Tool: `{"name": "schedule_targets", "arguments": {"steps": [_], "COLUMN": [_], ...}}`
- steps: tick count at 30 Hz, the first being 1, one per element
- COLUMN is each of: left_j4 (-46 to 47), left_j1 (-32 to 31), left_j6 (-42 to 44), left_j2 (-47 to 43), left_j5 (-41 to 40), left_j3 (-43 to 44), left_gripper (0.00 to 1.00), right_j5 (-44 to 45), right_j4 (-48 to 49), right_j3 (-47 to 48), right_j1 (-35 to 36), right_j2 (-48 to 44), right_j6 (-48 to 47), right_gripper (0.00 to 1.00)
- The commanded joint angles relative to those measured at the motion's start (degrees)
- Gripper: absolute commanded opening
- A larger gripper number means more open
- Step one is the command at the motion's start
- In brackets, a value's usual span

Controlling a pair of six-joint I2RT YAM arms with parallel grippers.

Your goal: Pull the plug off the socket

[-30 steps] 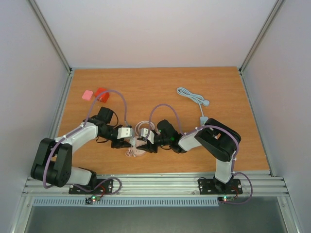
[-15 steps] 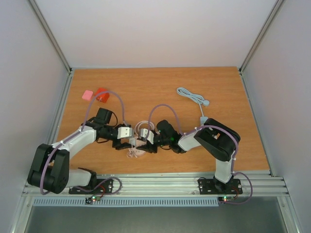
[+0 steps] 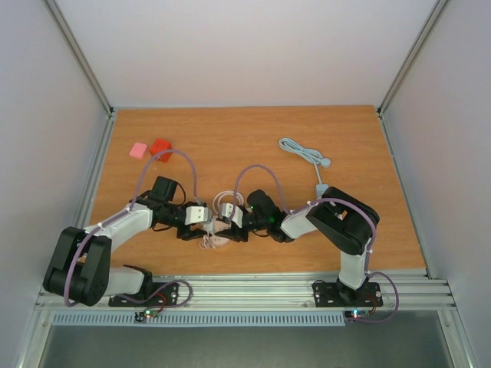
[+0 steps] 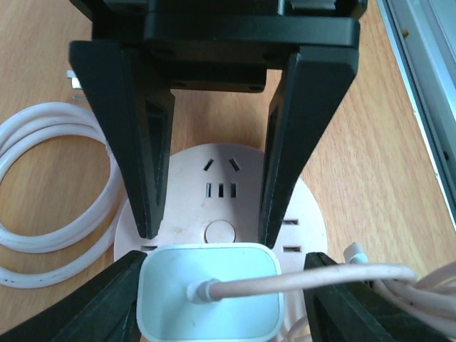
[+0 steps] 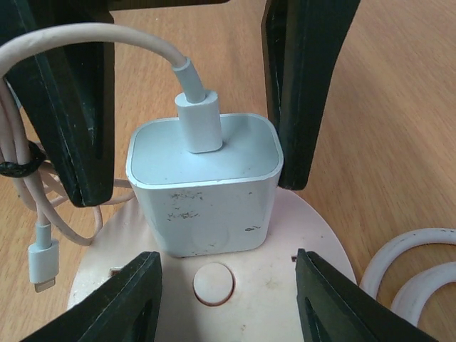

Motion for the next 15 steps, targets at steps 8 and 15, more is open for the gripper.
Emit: {"name": "schedule_targets", "arguments": {"steps": [8, 15], "left_j4": [9.2, 13.4], "left_j1": [-1.8, -1.9], "left_j6": [-2.6, -7.2], "left_j2": [-1.7, -1.1], "left_j5": [-2.1, -2.3], "left_j3": [-4.3, -4.4], "left_gripper": [0.43, 0.31], "right_j5": [5.3, 3.3], "right_j4": [-8.8, -9.7], "right_j3": [-2.6, -1.9], "right_j1": [2.3, 2.3], "right_j2": [2.1, 0.9], "right_j6": [-0.4, 0.7], "right_gripper": [0.58, 0.61]}}
